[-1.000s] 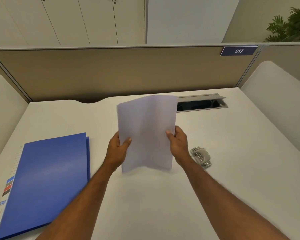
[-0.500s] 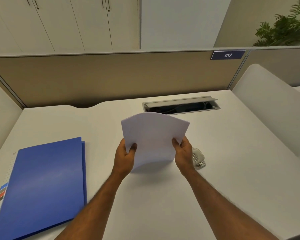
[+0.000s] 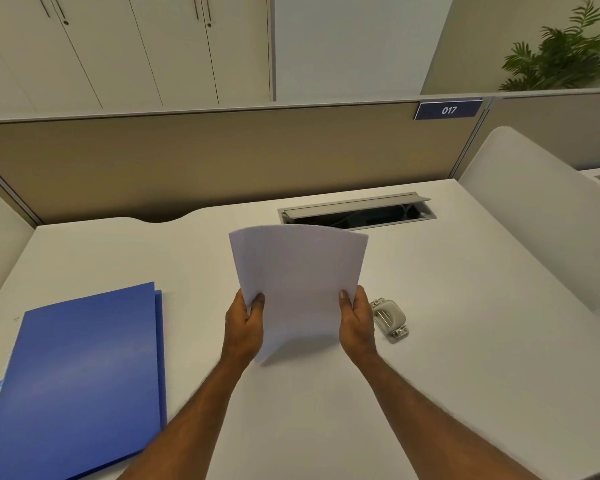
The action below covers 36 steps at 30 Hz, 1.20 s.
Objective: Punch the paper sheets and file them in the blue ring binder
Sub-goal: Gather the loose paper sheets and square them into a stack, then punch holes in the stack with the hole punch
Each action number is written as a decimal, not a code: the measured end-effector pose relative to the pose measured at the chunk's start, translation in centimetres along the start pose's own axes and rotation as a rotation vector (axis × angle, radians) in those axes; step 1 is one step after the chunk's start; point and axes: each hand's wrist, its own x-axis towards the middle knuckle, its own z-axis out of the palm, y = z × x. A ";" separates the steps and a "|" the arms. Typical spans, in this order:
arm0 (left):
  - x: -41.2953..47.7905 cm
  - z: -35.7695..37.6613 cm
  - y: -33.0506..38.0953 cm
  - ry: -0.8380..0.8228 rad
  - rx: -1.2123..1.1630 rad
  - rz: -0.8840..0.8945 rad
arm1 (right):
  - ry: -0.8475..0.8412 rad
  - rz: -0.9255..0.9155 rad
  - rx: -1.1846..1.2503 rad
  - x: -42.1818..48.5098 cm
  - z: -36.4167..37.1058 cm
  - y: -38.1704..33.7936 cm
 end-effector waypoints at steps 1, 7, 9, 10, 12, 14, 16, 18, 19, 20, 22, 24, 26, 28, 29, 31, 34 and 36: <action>0.0 -0.1 -0.3 0.006 0.003 -0.014 | -0.004 0.002 -0.022 0.0 0.0 0.2; 1.3 -0.5 -1.1 0.006 0.003 -0.139 | -0.071 0.114 -0.165 2.8 -0.9 0.6; 1.7 -0.7 -2.0 -0.038 -0.026 -0.239 | -0.106 0.232 -0.190 3.7 -1.3 1.5; 1.7 -0.8 -2.5 -0.061 -0.036 -0.288 | -0.122 0.275 -0.210 4.0 -1.4 1.9; 1.4 -0.5 -3.6 -0.093 -0.048 -0.375 | -0.148 0.306 -0.254 4.2 -1.8 2.7; 0.8 -0.2 -4.5 -0.091 -0.074 -0.441 | -0.176 0.313 -0.293 3.9 -2.1 3.1; 0.2 0.2 -5.5 -0.077 -0.084 -0.470 | -0.186 0.316 -0.318 3.7 -2.4 3.7; -0.3 0.7 -6.3 -0.062 -0.062 -0.474 | -0.187 0.326 -0.323 3.4 -2.7 4.1; -0.6 0.9 -6.4 -0.051 -0.047 -0.470 | -0.204 0.331 -0.329 3.3 -2.8 4.0; -0.8 1.1 -6.5 -0.036 -0.034 -0.465 | -0.229 0.337 -0.340 3.1 -2.9 3.8; -1.2 1.6 -6.6 -0.009 -0.016 -0.458 | -0.264 0.297 -0.394 3.0 -3.4 3.3; -1.6 1.8 -6.7 -0.010 -0.014 -0.449 | -0.160 0.189 -0.480 3.3 -4.5 2.9; -1.7 2.0 -6.9 -0.010 -0.013 -0.432 | 0.045 0.072 -0.521 3.9 -6.4 2.7; -1.8 2.2 -7.0 -0.009 0.000 -0.425 | 0.203 0.012 -0.576 4.9 -8.8 3.3; -1.8 2.2 -7.0 -0.013 0.008 -0.427 | 0.237 0.032 -0.606 5.5 -9.9 3.8; -1.8 2.4 -7.0 -0.029 0.021 -0.426 | 0.217 0.162 -0.616 6.3 -11.7 4.5; -1.7 2.7 -7.2 -0.048 0.034 -0.419 | 0.110 0.324 -0.588 6.6 -12.7 5.0; -1.7 2.9 -7.2 -0.058 0.040 -0.414 | 0.069 0.358 -0.534 6.3 -12.5 5.2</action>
